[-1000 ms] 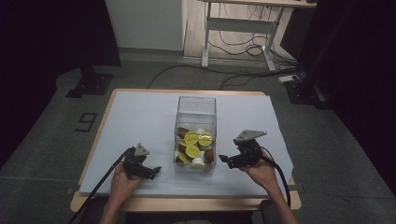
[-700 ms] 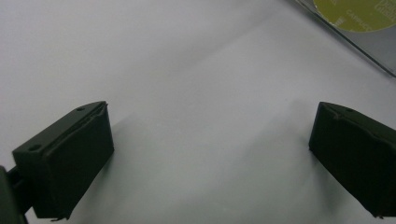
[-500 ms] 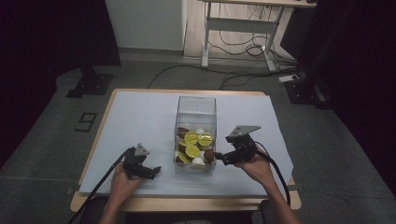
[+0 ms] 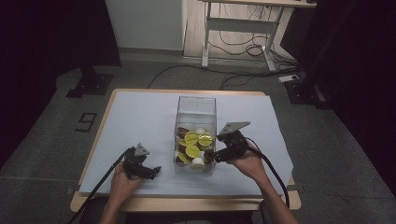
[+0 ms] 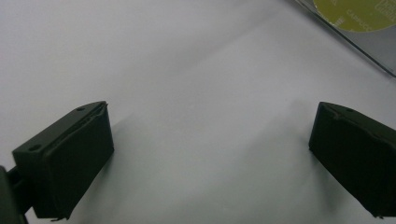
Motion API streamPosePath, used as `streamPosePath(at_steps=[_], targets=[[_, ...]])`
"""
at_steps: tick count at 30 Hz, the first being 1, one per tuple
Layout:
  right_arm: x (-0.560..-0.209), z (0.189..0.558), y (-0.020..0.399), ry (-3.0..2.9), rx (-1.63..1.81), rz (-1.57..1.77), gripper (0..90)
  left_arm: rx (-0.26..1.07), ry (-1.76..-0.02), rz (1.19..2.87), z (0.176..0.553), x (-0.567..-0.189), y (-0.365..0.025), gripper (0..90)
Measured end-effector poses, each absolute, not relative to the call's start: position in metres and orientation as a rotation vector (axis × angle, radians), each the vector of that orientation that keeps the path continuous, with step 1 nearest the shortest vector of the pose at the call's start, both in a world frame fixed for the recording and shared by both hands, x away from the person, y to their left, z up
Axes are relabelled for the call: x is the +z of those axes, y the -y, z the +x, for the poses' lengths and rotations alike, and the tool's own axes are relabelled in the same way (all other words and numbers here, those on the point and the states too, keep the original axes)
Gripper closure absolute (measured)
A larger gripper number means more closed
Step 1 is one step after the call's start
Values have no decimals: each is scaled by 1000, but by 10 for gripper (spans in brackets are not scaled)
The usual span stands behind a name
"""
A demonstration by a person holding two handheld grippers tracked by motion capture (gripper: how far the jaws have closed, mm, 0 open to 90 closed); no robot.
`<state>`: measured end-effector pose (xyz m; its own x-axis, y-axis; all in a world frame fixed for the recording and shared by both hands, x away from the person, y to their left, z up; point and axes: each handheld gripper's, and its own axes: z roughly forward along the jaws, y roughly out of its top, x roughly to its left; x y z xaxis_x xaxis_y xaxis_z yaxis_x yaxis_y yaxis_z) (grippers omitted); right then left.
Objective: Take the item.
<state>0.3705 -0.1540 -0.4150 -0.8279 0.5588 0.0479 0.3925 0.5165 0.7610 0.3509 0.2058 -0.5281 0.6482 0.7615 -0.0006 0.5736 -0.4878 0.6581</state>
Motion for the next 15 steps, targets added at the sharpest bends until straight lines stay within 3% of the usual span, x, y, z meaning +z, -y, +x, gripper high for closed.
streamPosePath(at_steps=[15], targets=[[-423, 378, 128, -2622, 1205, 785, 198, 387, -1033, 2234, 351, -528, -206, 0]])
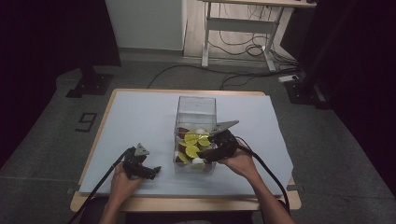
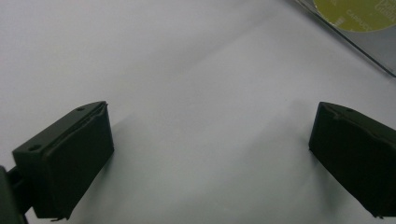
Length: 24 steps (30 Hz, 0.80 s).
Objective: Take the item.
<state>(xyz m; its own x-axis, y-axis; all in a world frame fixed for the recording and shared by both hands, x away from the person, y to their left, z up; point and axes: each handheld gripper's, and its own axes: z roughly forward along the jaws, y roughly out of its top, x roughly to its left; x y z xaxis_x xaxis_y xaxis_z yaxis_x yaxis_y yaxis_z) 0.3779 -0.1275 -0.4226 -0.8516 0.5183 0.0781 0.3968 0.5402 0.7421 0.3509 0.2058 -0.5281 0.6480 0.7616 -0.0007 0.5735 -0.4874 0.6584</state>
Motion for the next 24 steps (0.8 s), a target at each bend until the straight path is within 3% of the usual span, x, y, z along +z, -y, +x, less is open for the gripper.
streamPosePath(at_steps=[24], targets=[[-442, 389, 96, -2702, 1141, 731, 257, 388, -1032, 2235, 351, -528, -206, 0]])
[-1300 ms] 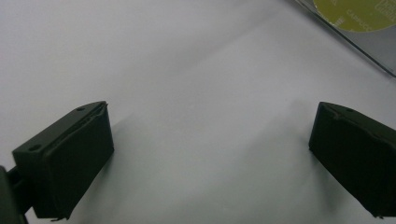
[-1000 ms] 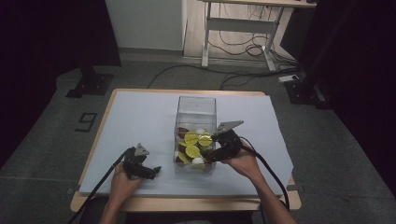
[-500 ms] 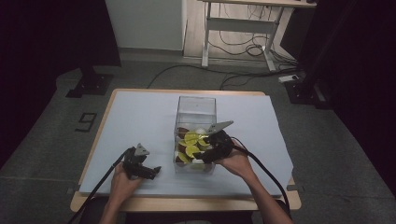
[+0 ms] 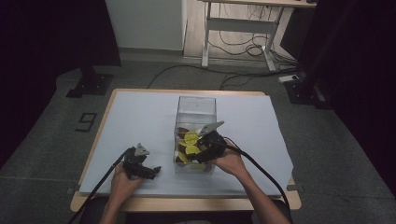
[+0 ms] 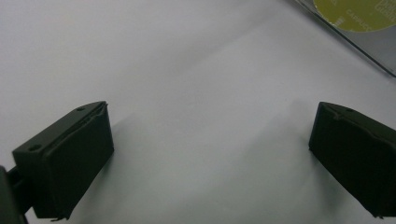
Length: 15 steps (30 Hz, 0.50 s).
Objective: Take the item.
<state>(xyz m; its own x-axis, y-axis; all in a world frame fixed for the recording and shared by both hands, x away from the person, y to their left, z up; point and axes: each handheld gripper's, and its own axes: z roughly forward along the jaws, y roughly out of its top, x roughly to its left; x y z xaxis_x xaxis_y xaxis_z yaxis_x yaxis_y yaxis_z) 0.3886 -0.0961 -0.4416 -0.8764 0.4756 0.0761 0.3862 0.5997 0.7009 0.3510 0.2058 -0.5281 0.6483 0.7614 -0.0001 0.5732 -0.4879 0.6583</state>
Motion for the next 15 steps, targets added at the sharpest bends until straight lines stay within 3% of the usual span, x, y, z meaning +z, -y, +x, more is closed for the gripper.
streamPosePath(at_steps=[15], targets=[[-448, 393, 87, -2744, 1094, 720, 306, 386, -1033, 2234, 351, -528, -206, 0]])
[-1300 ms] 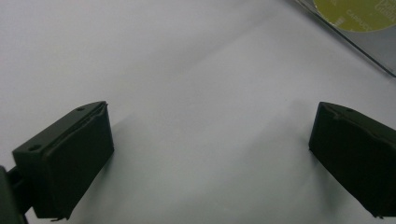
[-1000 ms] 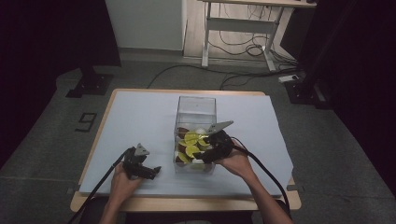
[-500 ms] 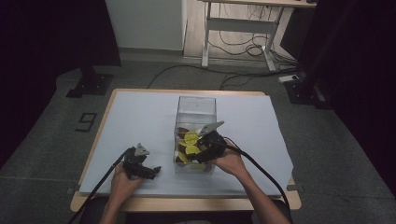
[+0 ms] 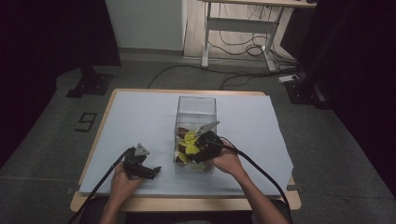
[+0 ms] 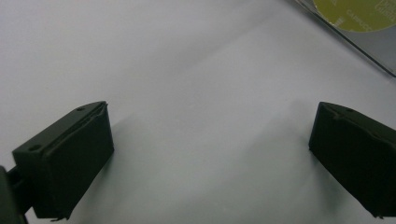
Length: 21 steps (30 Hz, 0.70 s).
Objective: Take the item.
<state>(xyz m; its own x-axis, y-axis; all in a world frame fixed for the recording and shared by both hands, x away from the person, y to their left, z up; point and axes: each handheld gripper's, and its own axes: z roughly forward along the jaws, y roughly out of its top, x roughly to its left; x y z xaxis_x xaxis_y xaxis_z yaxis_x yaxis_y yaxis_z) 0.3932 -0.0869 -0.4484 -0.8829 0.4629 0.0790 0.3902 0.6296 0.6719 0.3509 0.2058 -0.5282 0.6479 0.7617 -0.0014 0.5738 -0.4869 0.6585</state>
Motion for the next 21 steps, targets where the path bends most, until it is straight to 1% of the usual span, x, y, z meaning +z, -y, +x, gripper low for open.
streamPosePath(at_steps=[10, 14, 15, 21], targets=[[-450, 394, 82, -2752, 1047, 703, 333, 387, -1033, 2233, 351, -528, -206, 0], [-450, 394, 81, -2756, 1024, 683, 357, 387, -1033, 2233, 351, -528, -206, 0], [-449, 393, 81, -2769, 1018, 688, 376, 386, -1033, 2233, 351, -528, -206, 0], [-449, 393, 79, -2771, 1008, 714, 382, 387, -1033, 2233, 351, -528, -206, 0]])
